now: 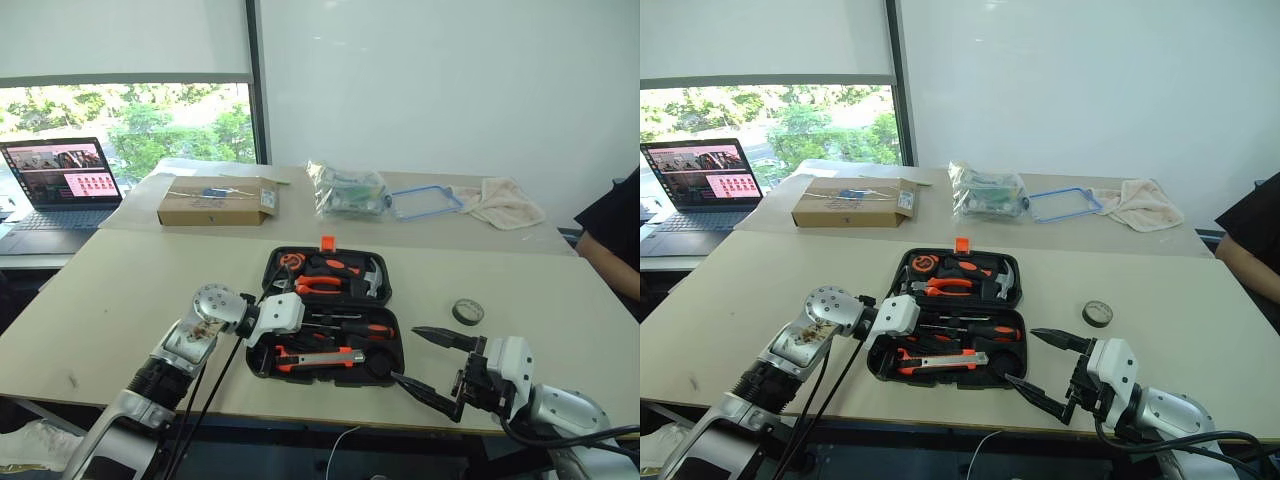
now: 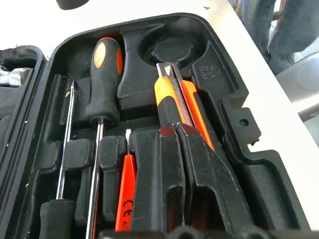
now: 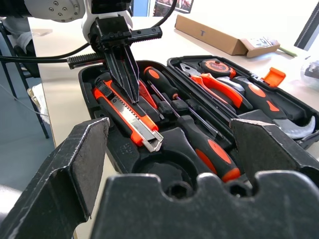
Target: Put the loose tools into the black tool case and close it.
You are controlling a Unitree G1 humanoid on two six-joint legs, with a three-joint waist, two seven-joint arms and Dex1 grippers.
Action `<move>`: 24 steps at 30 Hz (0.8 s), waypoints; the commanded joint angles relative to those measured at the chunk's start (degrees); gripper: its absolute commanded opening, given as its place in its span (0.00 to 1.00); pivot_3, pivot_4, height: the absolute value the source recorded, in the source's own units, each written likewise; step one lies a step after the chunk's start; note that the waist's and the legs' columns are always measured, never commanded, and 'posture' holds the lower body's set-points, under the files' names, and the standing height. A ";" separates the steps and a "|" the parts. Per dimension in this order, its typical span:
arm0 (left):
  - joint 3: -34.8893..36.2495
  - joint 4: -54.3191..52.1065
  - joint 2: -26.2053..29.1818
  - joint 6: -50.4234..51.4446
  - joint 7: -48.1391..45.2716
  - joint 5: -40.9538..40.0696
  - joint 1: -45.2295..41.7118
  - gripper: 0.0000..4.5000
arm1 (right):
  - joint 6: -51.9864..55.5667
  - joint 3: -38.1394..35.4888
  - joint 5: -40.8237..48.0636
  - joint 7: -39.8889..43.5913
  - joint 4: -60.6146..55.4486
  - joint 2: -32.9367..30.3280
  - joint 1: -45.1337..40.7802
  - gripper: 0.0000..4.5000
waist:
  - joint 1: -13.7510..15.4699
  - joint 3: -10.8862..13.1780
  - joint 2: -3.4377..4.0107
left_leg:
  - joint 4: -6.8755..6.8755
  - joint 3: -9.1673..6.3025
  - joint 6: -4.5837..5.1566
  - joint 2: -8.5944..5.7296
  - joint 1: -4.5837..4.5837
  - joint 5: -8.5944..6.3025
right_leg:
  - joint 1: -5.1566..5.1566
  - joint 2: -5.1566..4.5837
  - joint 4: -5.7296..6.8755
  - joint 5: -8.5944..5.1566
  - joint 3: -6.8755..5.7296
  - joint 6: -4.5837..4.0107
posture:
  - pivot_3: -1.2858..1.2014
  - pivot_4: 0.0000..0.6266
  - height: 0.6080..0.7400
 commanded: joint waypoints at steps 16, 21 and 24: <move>-3.17 5.40 10.75 -1.22 -1.53 6.26 3.72 0.02 | -1.40 -0.33 0.15 -1.23 -2.42 0.77 -0.61 1.00 | -1.55 -0.70 0.20 | -0.87 0.19 -0.14 0.08 1.62 0.08 | 0.72 0.63 0.43 -0.59 1.19 -0.21 | 0.52 0.24 1.00; -2.65 5.68 12.95 -2.10 -3.58 5.37 4.60 0.02 | -1.69 -0.39 -0.19 -1.07 -2.10 0.98 -0.59 1.00 | -1.67 -0.69 0.17 | -1.00 0.11 -0.14 0.12 1.65 0.07 | 0.54 0.99 0.56 -0.63 1.58 -0.28 | 0.52 0.24 1.00; -1.69 6.24 12.31 -3.23 -3.05 4.70 5.14 0.02 | -1.79 -0.43 -0.14 -1.06 -1.85 1.18 -0.83 1.00 | -1.63 -0.70 0.19 | -1.02 0.14 -0.15 0.11 1.73 0.07 | 0.38 1.00 0.74 -0.66 1.59 -0.32 | 0.52 0.24 1.00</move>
